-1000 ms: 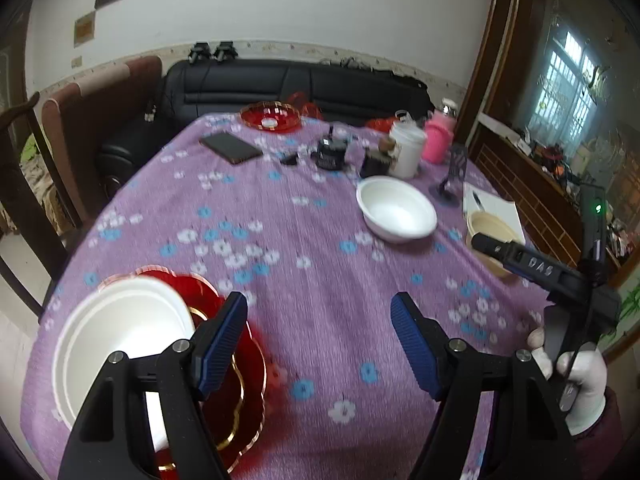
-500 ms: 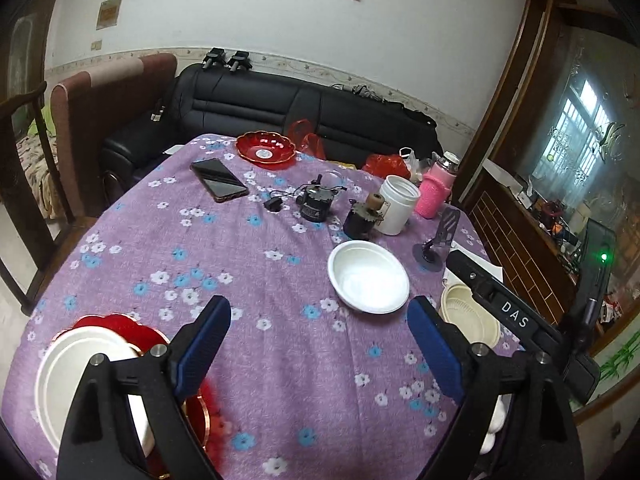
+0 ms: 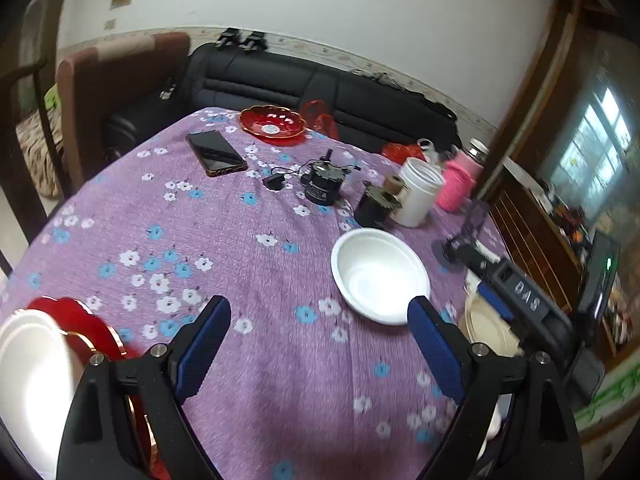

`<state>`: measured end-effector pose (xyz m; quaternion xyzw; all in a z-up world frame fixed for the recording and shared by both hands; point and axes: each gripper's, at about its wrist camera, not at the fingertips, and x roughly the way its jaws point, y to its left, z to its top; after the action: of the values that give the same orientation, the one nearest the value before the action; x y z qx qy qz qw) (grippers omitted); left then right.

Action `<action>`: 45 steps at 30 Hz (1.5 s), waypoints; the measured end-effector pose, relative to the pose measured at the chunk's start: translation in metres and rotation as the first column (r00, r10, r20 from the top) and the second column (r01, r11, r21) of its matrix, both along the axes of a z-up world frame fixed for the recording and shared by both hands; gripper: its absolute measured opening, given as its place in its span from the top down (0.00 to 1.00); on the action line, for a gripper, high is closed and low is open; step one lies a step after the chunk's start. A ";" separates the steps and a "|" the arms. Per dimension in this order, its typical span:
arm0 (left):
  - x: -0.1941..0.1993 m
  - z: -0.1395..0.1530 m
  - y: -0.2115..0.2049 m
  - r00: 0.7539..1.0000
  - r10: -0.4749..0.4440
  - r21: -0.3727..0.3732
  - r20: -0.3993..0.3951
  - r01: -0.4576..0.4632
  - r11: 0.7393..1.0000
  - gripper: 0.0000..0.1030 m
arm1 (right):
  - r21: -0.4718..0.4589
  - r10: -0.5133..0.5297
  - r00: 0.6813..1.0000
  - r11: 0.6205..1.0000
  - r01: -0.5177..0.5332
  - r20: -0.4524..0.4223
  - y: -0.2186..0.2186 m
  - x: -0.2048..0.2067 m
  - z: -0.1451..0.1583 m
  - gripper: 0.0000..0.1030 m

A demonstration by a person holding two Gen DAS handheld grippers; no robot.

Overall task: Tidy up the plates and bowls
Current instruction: 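Move both grippers to the remaining white foam bowl, then close both grippers on the rim of the white foam bowl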

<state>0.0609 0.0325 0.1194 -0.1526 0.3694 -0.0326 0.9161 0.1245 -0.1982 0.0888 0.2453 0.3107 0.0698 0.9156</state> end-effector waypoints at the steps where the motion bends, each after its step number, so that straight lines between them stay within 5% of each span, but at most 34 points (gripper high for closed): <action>1: 0.005 -0.003 -0.001 1.000 0.008 -0.012 -0.004 -0.008 1.000 0.13 | -0.003 0.011 1.000 1.000 -0.011 -0.009 0.002 0.005 -0.005 0.33; 10: 0.059 -0.035 -0.008 0.996 0.079 -0.101 -0.049 -0.084 0.991 0.13 | -0.212 0.048 0.999 0.976 -0.051 -0.016 0.031 0.019 -0.029 0.36; 22: 0.084 -0.074 0.006 0.989 0.096 -0.057 -0.112 -0.103 0.993 0.13 | -0.177 0.069 0.991 0.980 -0.088 -0.112 0.031 0.038 -0.065 0.36; 25: 0.088 -0.081 0.013 0.986 0.104 -0.082 -0.134 -0.115 0.990 0.13 | -0.146 0.087 0.985 0.983 -0.109 -0.148 0.030 0.042 -0.075 0.55; 27: 0.090 -0.083 0.018 0.984 0.109 -0.091 -0.141 -0.123 0.988 0.13 | -0.093 0.106 0.979 0.988 -0.124 -0.176 0.026 0.046 -0.081 0.76; 30: 0.091 -0.088 0.022 0.982 0.109 -0.115 -0.157 -0.127 0.985 0.13 | -0.020 0.151 0.969 0.987 -0.158 -0.197 0.025 0.045 -0.083 0.85; 38: 0.094 -0.091 0.022 0.984 0.093 -0.124 -0.151 -0.112 0.986 0.13 | -0.022 0.265 0.925 0.959 -0.281 -0.274 0.049 0.038 -0.081 0.84; 45: 0.099 -0.099 0.010 0.987 0.053 -0.086 -0.152 -0.066 0.994 0.13 | -0.058 0.226 0.939 0.967 -0.249 -0.260 0.051 0.038 -0.083 0.75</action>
<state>0.1595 0.0420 0.0205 -0.2068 0.4305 -0.0104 0.8785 0.1626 -0.1476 0.0057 0.1714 0.4543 0.1342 0.8639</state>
